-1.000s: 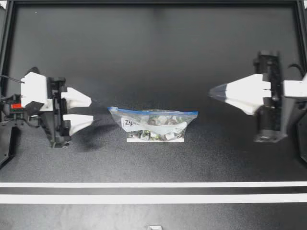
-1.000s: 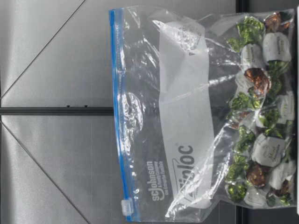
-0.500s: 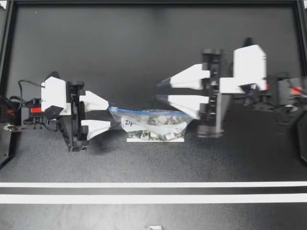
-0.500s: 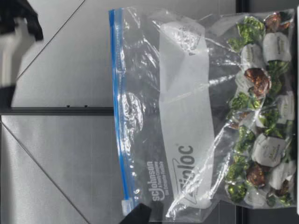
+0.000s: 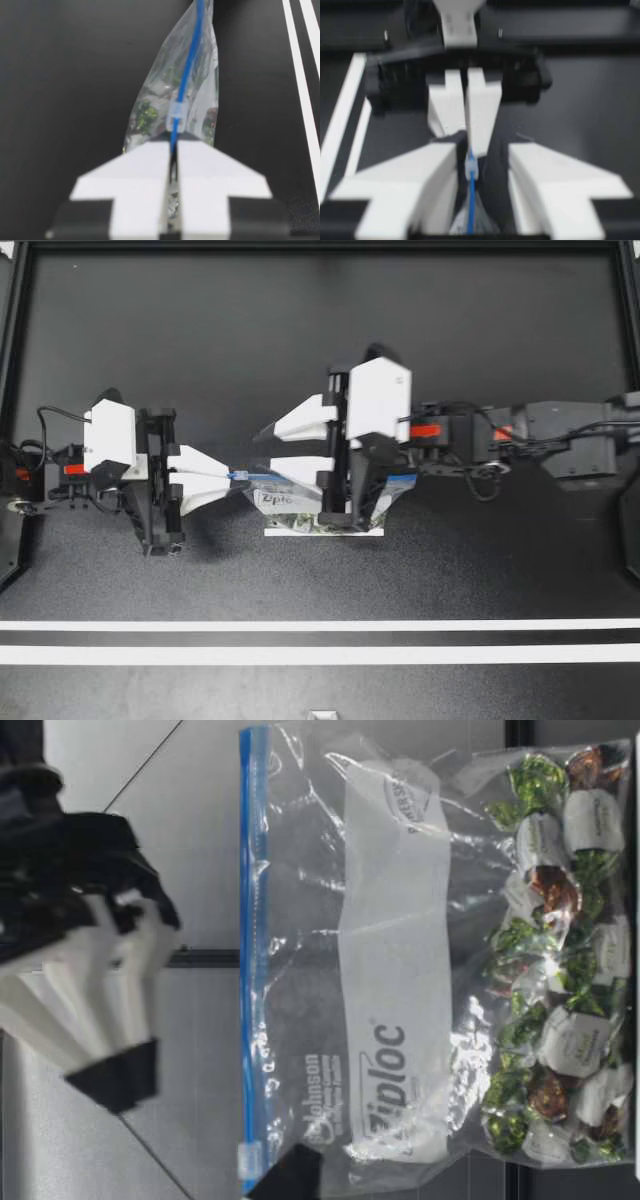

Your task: Slide open the ziploc bag.

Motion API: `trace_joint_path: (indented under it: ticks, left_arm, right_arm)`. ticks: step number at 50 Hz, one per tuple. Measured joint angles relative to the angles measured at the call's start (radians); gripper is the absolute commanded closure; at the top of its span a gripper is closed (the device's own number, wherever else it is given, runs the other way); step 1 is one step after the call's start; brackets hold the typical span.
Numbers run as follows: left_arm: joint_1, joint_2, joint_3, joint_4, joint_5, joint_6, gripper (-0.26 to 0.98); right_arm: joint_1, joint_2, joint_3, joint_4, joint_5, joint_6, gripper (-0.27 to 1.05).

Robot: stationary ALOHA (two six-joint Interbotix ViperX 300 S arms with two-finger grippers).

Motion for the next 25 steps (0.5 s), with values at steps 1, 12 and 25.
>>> trace_joint_path:
  ticks: [1, 12, 25]
  left_arm:
    - [0.0, -0.002, 0.0, 0.003, -0.002, 0.002, 0.89]
    - [0.0, -0.012, -0.008, 0.014, -0.002, 0.008, 0.89]
    - [0.002, -0.012, -0.009, 0.012, 0.0, 0.008, 0.89]
  right_arm:
    - [0.0, 0.008, -0.008, -0.005, 0.012, -0.002, 0.28]
    - [0.011, 0.067, -0.061, -0.02, 0.089, -0.002, 0.23]
    - [0.017, 0.103, -0.086, -0.02, 0.121, 0.002, 0.24]
